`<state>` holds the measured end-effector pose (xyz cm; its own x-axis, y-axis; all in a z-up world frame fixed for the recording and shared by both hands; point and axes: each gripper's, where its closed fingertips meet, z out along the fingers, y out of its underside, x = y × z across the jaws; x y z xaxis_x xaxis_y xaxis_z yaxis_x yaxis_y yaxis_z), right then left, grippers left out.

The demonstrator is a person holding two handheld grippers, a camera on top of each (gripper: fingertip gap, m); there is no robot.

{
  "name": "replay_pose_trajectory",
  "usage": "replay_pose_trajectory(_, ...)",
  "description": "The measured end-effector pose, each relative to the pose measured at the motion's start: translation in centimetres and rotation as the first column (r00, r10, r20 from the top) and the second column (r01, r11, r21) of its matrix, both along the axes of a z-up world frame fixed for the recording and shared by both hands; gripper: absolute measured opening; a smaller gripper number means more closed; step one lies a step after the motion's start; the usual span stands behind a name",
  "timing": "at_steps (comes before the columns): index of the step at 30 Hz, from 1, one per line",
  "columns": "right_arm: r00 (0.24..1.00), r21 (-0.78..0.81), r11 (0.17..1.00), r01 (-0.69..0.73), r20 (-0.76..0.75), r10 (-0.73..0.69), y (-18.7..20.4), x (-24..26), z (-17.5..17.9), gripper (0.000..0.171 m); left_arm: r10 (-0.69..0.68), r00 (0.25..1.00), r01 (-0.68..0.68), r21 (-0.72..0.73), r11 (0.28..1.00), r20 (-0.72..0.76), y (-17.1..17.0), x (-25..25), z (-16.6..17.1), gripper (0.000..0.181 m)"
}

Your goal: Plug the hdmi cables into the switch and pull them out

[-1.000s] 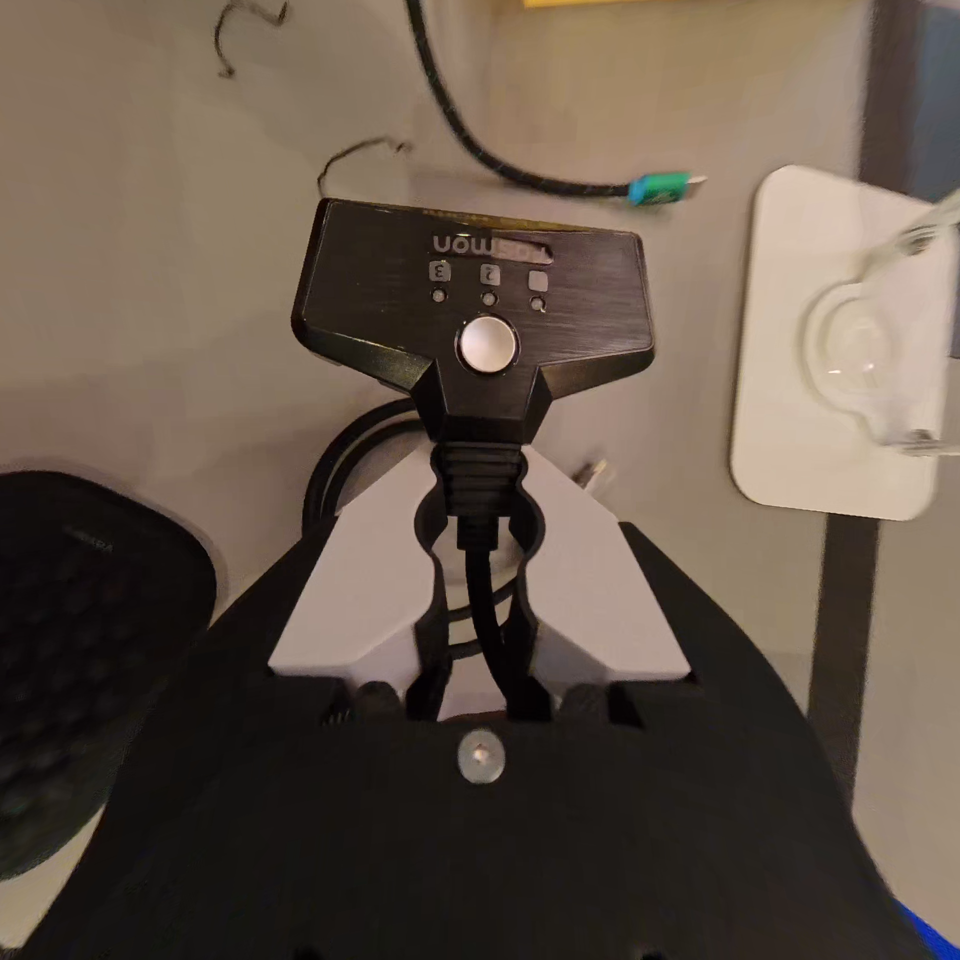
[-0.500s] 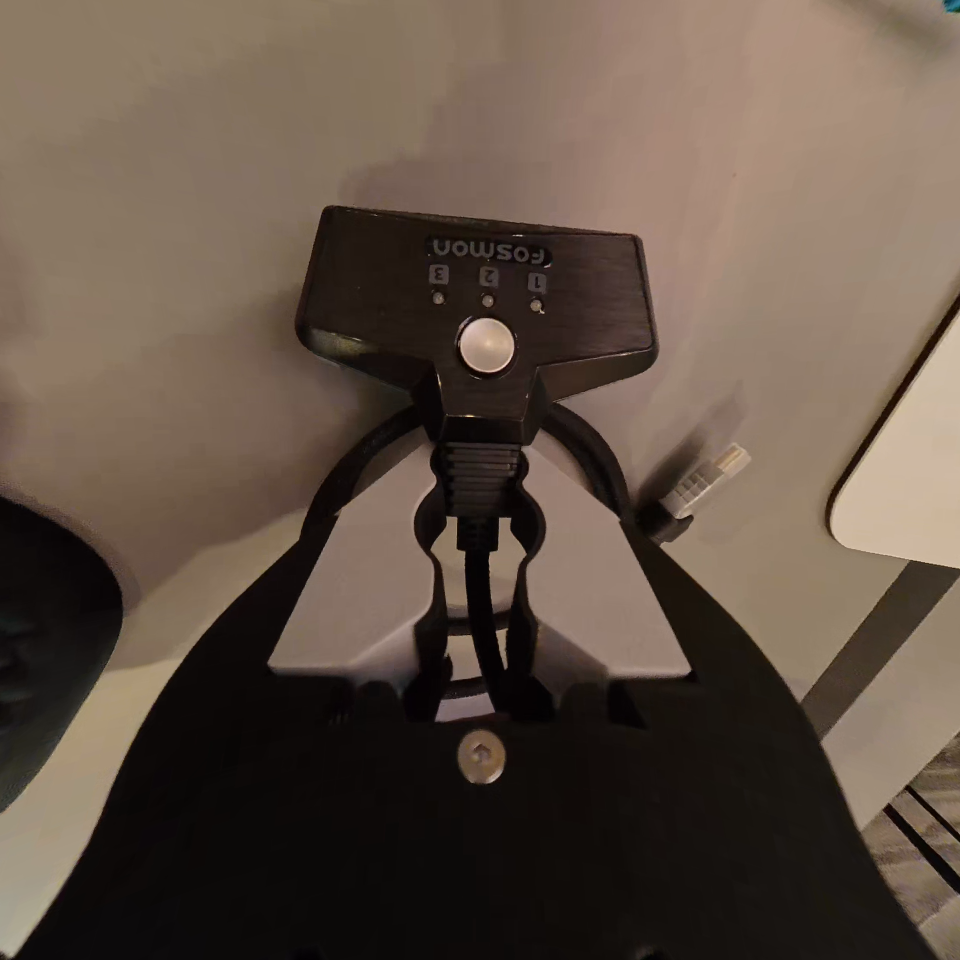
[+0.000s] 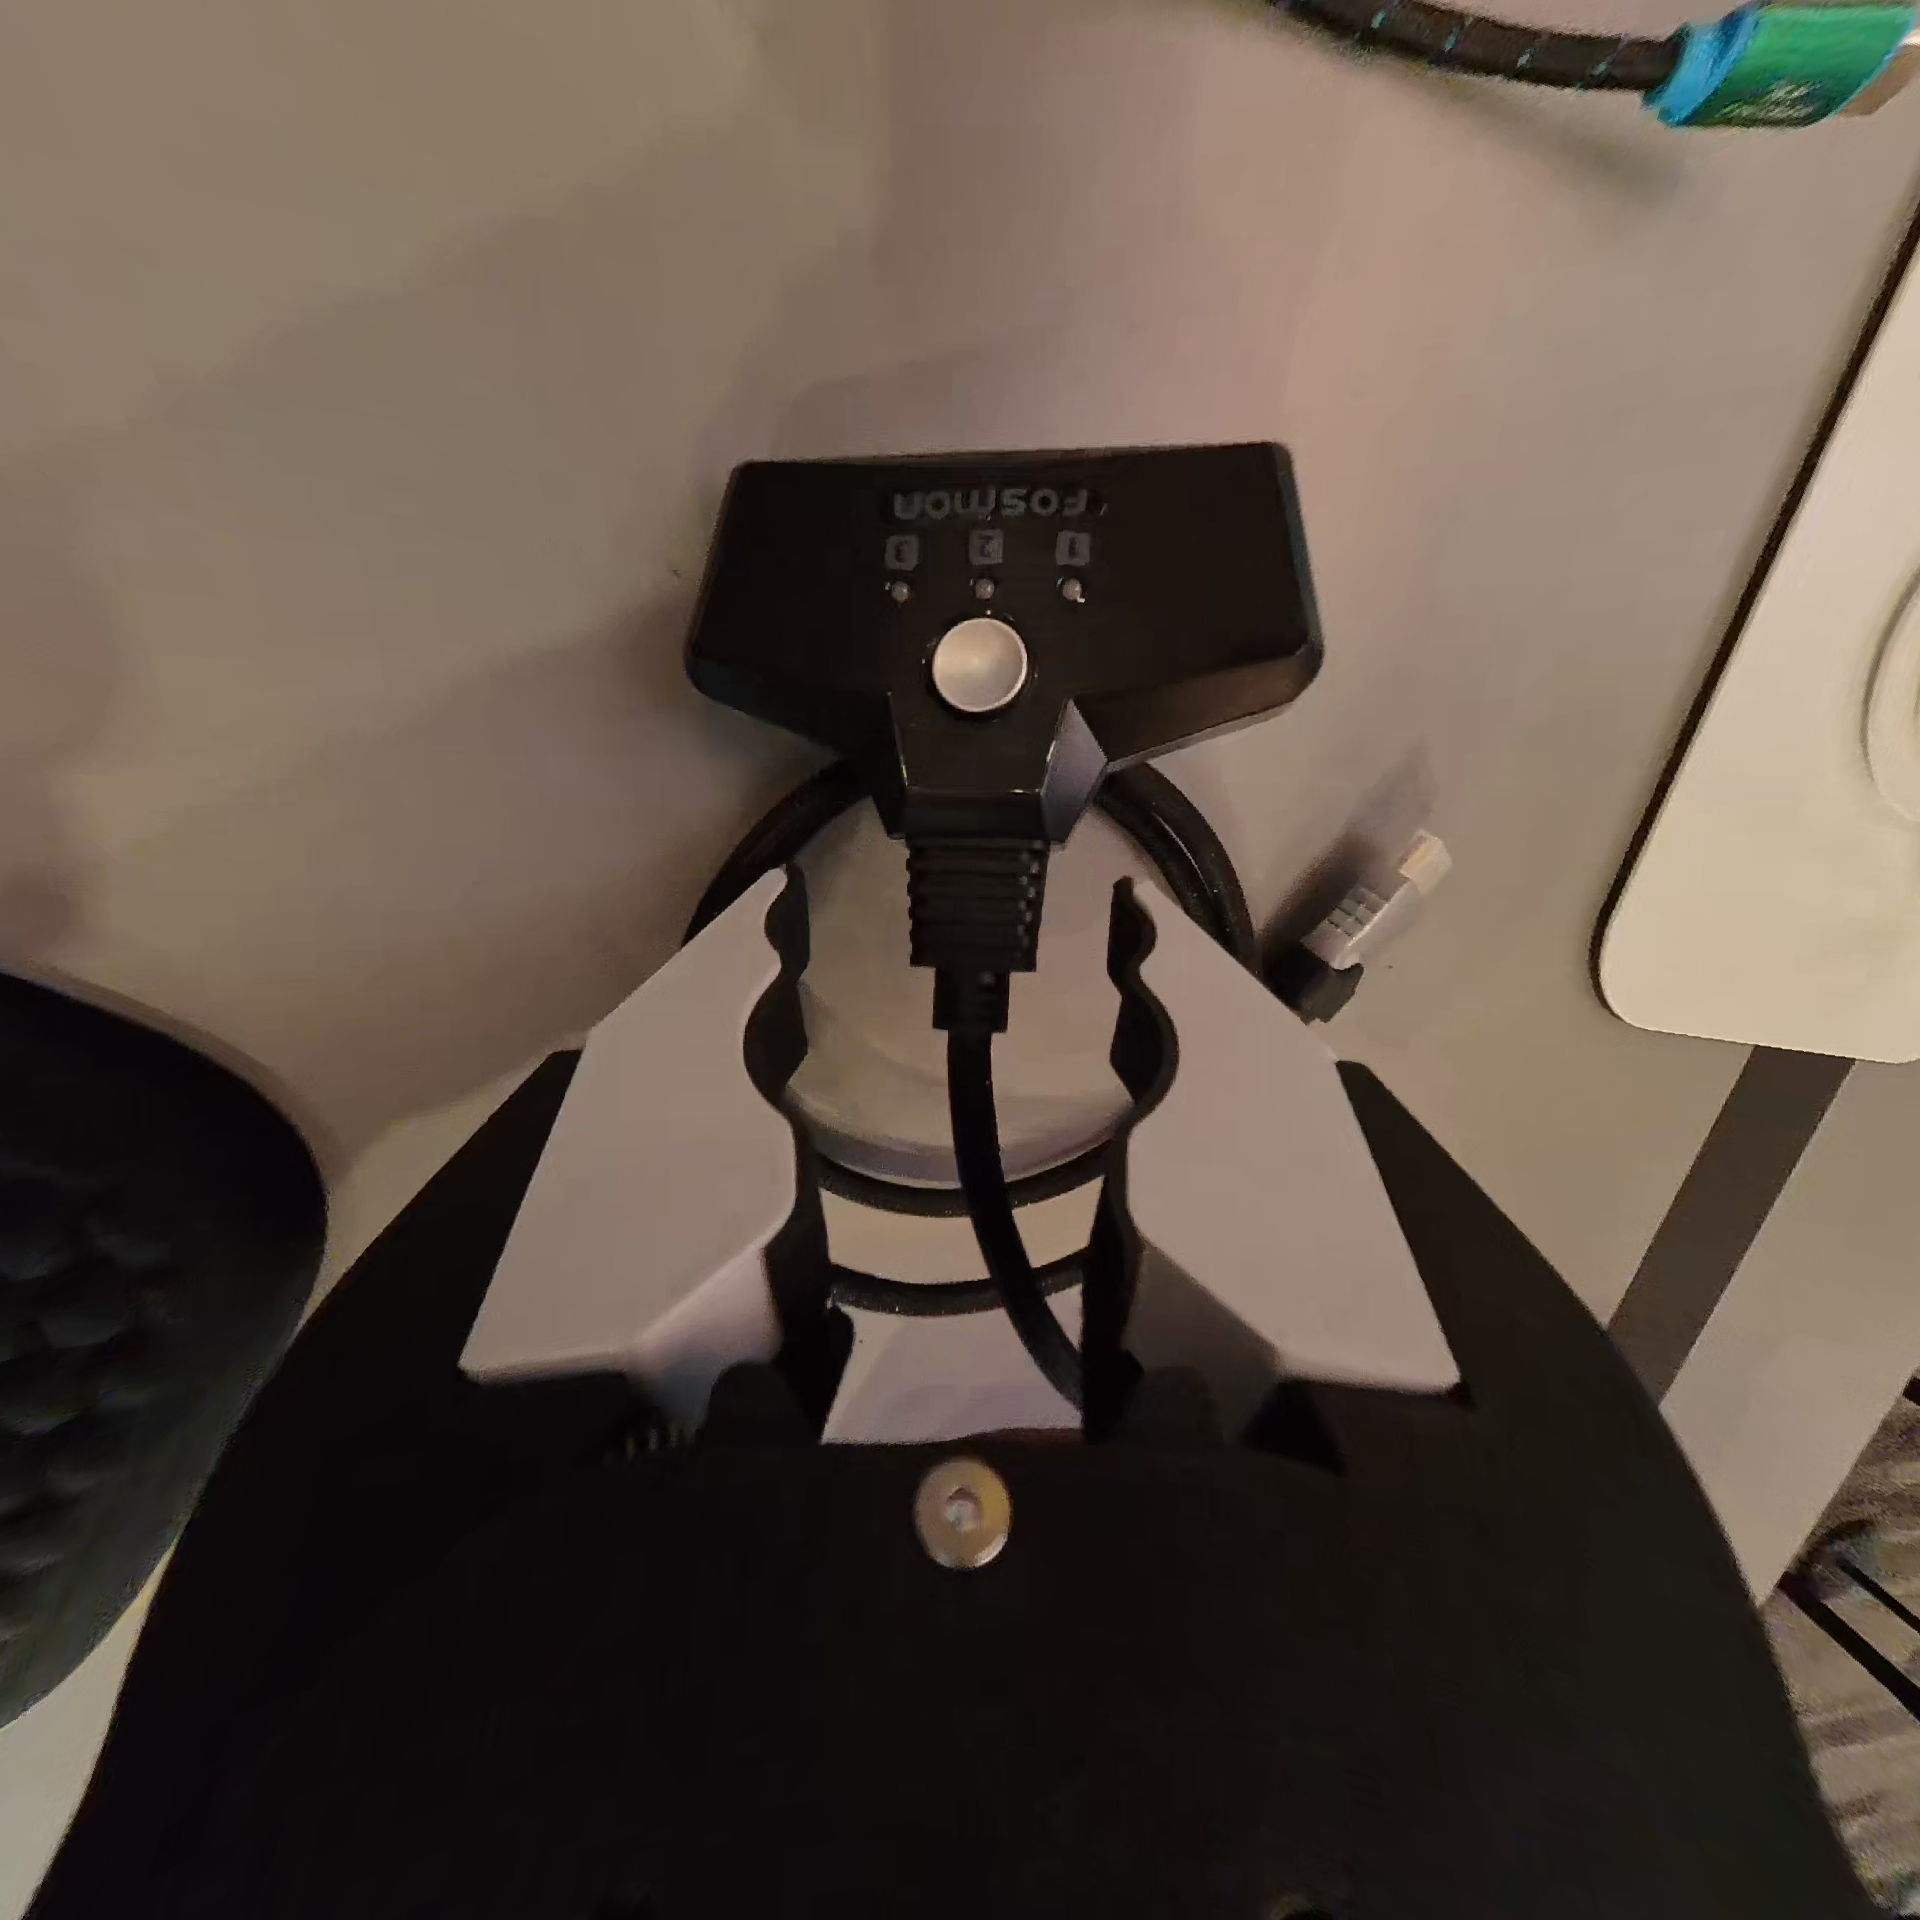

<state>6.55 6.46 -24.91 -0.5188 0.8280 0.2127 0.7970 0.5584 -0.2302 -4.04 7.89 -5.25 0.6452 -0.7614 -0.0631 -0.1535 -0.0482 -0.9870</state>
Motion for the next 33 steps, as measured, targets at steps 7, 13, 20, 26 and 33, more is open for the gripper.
replay_pose_trajectory(7, 0.998, 0.005, 1.0, 0.011, -0.056, -0.01, -0.3, 0.5, 2.6, 0.069, -0.001, 1.0, 0.001, -0.015, 1.0, 0.018, 0.1, -0.2, -0.1, 0.022)
replay_pose_trajectory(13, 0.933, 0.246, 0.967, 0.071, -0.36, 0.023, 1.0, -0.6, 10.7, 0.049, -0.028, 0.998, 0.03, -0.031, 0.999, 0.059, -0.3, 0.0, 0.5, 0.022)
replay_pose_trajectory(20, 0.681, 0.781, 0.565, 0.267, -0.568, 0.463, 0.9, -6.2, 21.8, 0.036, -0.192, 0.927, 0.246, -0.137, 0.96, 0.322, -1.7, 2.8, 1.6, 0.022)
replay_pose_trajectory(26, 0.672, 0.927, 0.307, 0.214, -0.368, 0.642, -0.1, -8.0, 22.2, 0.023, -0.244, 0.851, 0.369, -0.197, 0.909, 0.465, -2.2, 4.3, 1.7, 0.022)
replay_pose_trajectory(33, 0.669, 0.893, 0.429, 0.137, -0.403, 0.625, 0.1, -8.4, 21.1, 0.01, -0.254, 0.81, 0.423, -0.227, 0.877, 0.529, -2.1, 3.9, 1.2, 0.025)
